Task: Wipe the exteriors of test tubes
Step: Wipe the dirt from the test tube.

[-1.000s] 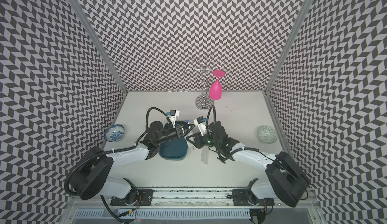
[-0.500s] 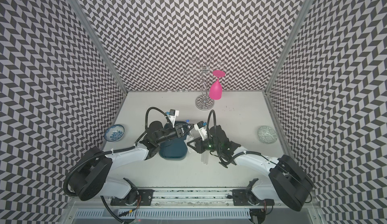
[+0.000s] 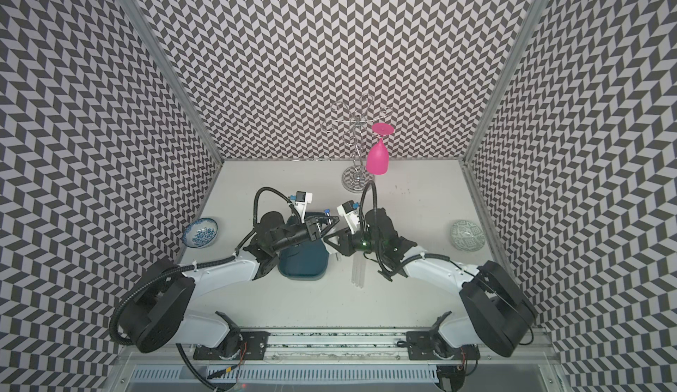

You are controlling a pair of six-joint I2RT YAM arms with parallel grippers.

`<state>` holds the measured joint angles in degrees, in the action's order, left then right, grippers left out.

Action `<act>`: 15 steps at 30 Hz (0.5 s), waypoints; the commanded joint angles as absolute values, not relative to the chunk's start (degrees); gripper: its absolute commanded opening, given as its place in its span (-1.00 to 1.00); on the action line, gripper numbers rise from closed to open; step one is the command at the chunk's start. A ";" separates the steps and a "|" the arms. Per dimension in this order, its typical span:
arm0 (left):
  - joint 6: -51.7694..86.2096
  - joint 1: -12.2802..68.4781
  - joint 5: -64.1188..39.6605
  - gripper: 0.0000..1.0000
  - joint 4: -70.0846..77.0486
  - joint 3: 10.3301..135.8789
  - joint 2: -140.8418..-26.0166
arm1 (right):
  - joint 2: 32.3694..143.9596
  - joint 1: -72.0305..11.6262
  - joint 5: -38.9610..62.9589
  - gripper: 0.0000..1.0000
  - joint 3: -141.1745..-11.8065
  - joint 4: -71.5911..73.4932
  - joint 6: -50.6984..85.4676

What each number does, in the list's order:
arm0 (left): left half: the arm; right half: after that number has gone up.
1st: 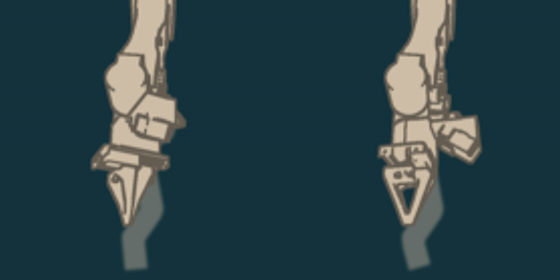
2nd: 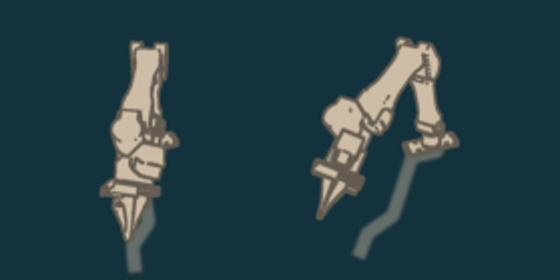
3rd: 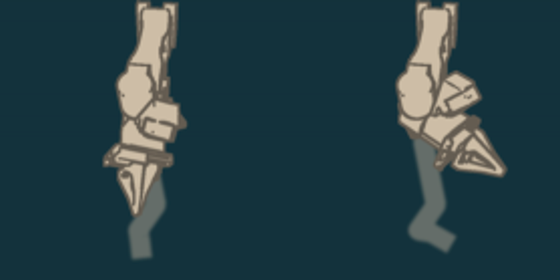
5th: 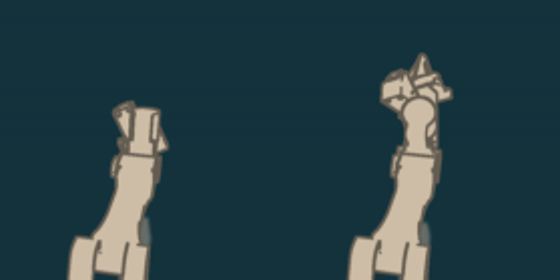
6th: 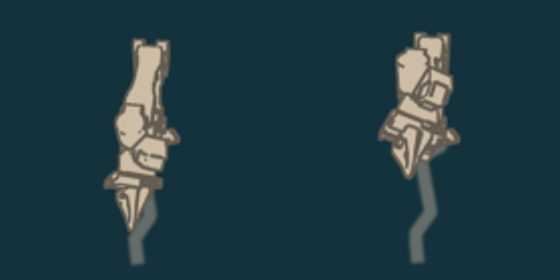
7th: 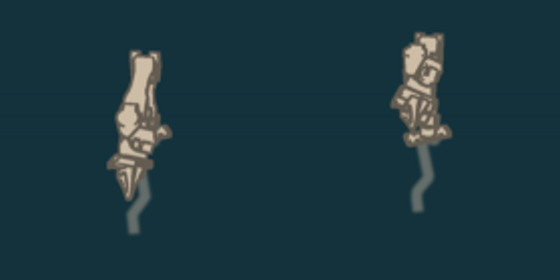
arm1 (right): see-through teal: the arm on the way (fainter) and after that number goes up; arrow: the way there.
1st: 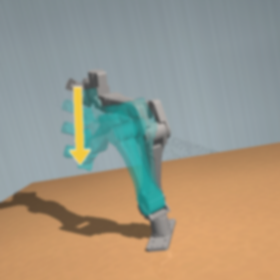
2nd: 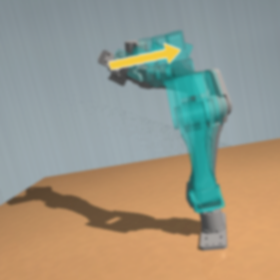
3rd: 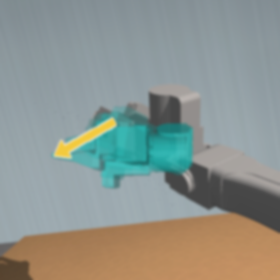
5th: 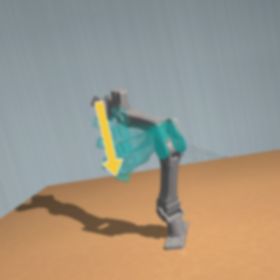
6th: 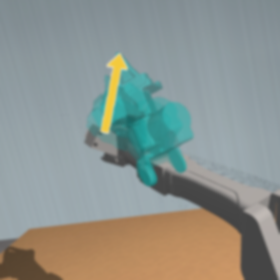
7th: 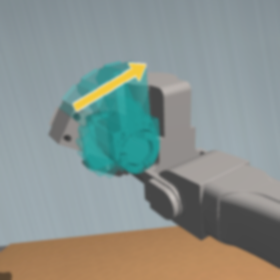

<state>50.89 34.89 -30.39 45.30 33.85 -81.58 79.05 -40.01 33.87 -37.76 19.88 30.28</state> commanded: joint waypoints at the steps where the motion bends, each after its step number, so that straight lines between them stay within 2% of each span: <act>1: 50.90 35.25 -31.55 -0.72 46.92 33.22 -80.64 | 75.37 -41.36 32.45 -0.62 -32.05 23.68 34.16; 6: 51.19 35.16 -31.77 -0.72 47.43 33.04 -81.24 | 73.56 -41.84 31.30 -0.62 -29.08 24.78 35.55; 15: 51.31 35.20 -32.08 -0.71 47.05 33.23 -80.65 | 79.35 -40.02 31.43 -0.62 -42.73 19.48 28.69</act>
<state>51.33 34.85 -31.18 46.22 33.50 -81.62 78.11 -40.97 32.42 -38.26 17.67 31.07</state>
